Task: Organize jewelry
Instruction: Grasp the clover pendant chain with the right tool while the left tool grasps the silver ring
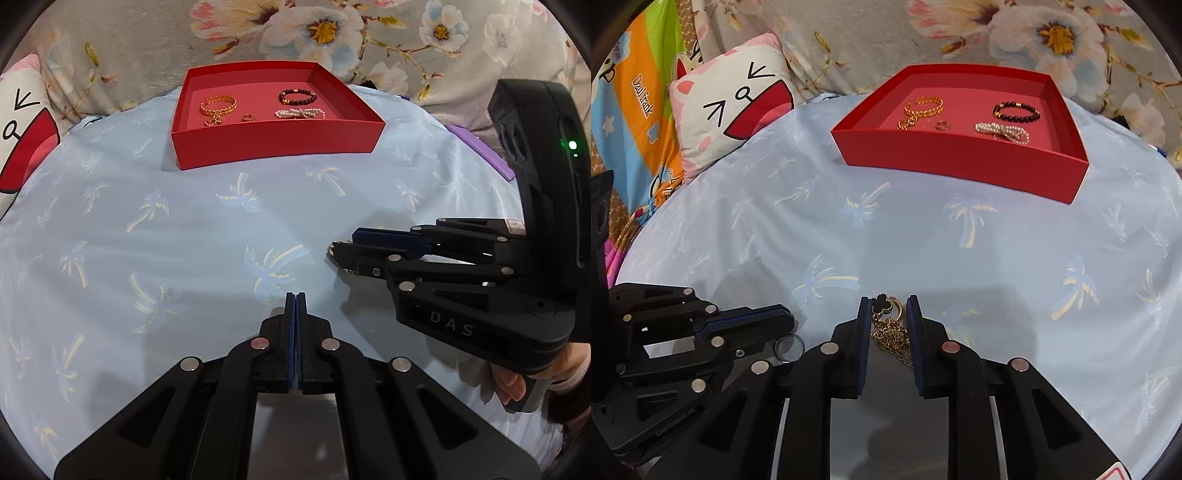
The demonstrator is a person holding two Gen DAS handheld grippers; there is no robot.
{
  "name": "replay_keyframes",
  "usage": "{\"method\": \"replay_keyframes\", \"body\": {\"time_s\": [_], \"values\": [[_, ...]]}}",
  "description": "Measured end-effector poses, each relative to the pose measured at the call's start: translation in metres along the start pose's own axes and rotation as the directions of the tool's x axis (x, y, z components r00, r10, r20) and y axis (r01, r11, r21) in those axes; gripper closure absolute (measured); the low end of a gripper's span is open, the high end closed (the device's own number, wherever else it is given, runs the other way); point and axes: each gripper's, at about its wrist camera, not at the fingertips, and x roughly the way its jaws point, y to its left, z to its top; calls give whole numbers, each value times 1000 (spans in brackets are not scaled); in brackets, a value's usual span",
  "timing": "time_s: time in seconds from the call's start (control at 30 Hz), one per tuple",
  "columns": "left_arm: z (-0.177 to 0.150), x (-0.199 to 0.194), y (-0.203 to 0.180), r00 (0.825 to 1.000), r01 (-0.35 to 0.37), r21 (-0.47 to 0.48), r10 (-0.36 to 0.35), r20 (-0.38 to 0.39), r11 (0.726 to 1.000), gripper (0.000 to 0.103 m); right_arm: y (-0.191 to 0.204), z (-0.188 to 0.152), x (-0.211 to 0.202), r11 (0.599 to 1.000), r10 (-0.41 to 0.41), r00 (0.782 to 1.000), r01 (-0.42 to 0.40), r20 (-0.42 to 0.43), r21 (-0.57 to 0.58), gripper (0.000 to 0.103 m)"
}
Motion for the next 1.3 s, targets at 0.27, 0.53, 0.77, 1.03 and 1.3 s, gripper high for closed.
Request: {"method": "replay_keyframes", "body": {"time_s": [0.27, 0.53, 0.77, 1.03, 1.3], "values": [[-5, 0, -1, 1000, -4, -1, 4, -11, 1000, 103, 2, 0, 1, 999, -30, 1000, 30, 1, -16, 87], [-12, -8, -5, 1000, -10, 4, 10, 2, 1000, 102, -3, -2, -10, 1000, -23, 999, 23, 27, 3, 88], [-19, -15, -11, 1000, 6, 2, -6, 6, 1000, 98, -10, -7, -23, 1000, -21, 999, 20, 39, 15, 88], [-22, -24, -22, 999, -19, 19, 19, 30, 1000, 76, -11, -9, -30, 1000, -18, 999, 17, 46, 17, 88], [-24, -9, -25, 999, -42, 40, 43, -7, 998, 84, -13, -10, -32, 1000, -17, 999, 16, 48, 19, 88]]}}
